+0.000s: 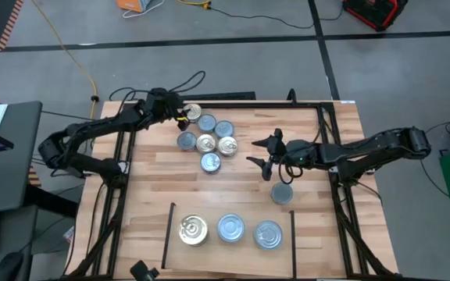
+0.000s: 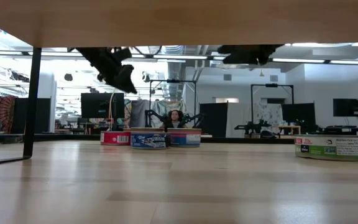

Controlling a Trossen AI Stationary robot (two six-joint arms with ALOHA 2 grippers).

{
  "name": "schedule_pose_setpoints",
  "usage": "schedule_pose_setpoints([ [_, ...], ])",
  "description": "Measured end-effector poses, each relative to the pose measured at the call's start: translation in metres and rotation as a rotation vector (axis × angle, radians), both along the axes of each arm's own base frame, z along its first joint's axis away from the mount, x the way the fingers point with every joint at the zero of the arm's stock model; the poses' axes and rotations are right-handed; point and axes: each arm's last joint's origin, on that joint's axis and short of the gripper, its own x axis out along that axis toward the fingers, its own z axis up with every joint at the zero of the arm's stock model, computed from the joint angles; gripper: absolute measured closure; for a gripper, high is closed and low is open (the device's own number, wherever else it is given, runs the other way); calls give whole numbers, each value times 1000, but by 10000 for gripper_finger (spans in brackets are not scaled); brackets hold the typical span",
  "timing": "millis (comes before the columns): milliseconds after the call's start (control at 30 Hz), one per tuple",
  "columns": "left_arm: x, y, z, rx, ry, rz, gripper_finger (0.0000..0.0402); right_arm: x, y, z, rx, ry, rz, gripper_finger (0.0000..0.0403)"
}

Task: Stack canned seafood by type on shelf
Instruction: Put the red tuna can on the top of the right stacked tuna cans on the shelf

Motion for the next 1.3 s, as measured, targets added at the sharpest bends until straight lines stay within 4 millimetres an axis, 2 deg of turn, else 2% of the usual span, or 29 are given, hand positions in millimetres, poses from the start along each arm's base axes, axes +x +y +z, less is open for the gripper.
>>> schedule_pose_setpoints([
  [200, -5, 8, -30, 4, -2, 37, 192, 0, 7, -3, 62, 0, 10, 101],
  [367, -11, 10, -49, -67, -80, -35, 192, 7, 15, -10, 71, 5, 39, 101],
  [467, -14, 5, -57, -111, -99, -54, 192, 4, 15, -8, 57, 17, 41, 101],
  [700, -23, -15, -88, -351, -147, -92, 192, -5, 3, 0, -12, 23, -31, 101],
  [867, -19, -25, -92, -437, -166, -138, 192, -7, -8, 0, -36, 54, -66, 101],
  [1000, -13, -34, -93, -421, -132, -168, 192, -8, -15, -7, -48, 115, -89, 101],
  [1300, -13, -39, -98, -383, -35, -83, 205, -11, -18, -14, -66, 182, -94, 101],
])
